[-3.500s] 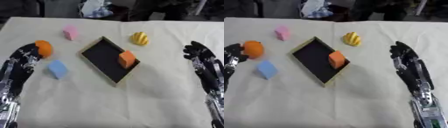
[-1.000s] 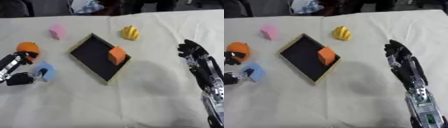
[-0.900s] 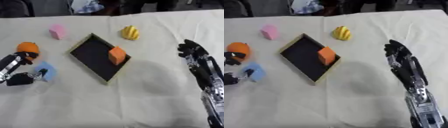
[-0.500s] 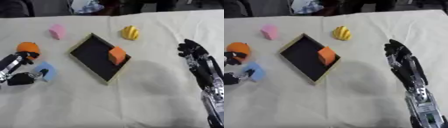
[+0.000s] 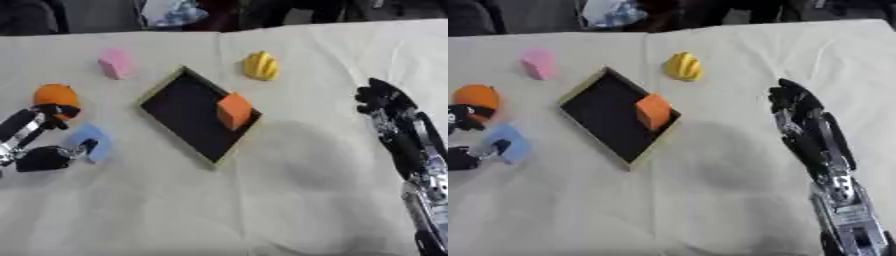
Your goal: Pick up objects on the table and place them in the box.
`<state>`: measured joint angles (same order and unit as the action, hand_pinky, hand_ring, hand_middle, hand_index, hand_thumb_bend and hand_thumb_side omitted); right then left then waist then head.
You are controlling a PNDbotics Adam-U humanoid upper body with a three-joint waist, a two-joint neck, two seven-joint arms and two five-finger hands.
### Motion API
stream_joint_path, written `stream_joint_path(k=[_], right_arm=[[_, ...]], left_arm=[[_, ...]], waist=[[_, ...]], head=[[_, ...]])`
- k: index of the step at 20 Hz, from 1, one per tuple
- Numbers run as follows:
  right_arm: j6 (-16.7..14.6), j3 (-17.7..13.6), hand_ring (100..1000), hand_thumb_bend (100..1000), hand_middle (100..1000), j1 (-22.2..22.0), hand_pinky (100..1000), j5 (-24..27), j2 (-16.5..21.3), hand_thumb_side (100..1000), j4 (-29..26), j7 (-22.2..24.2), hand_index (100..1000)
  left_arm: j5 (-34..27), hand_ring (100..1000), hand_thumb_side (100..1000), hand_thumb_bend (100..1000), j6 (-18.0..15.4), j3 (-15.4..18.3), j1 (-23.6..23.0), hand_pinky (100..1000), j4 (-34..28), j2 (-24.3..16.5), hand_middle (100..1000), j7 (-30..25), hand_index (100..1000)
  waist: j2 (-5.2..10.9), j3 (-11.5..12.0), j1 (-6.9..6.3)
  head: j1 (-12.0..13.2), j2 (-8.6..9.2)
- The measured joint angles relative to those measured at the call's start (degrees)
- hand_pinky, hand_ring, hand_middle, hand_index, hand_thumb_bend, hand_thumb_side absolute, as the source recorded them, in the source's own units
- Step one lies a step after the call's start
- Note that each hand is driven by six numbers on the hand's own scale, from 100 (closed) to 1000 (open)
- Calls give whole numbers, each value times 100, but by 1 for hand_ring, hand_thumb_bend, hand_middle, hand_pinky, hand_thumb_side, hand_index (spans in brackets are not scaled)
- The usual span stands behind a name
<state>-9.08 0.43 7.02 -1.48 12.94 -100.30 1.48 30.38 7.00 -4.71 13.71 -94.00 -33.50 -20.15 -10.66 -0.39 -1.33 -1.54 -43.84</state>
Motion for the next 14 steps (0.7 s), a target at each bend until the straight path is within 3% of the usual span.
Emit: stream_joint_path(k=[14], right_arm=[[0, 0, 830, 100, 774, 1, 813, 0, 0, 587, 0, 0, 889]], left_arm=[[558, 734, 445, 440, -15, -144, 104, 798, 327, -25, 783, -166, 881]], waist=[[0, -26, 0]], head=[[-4, 0]])
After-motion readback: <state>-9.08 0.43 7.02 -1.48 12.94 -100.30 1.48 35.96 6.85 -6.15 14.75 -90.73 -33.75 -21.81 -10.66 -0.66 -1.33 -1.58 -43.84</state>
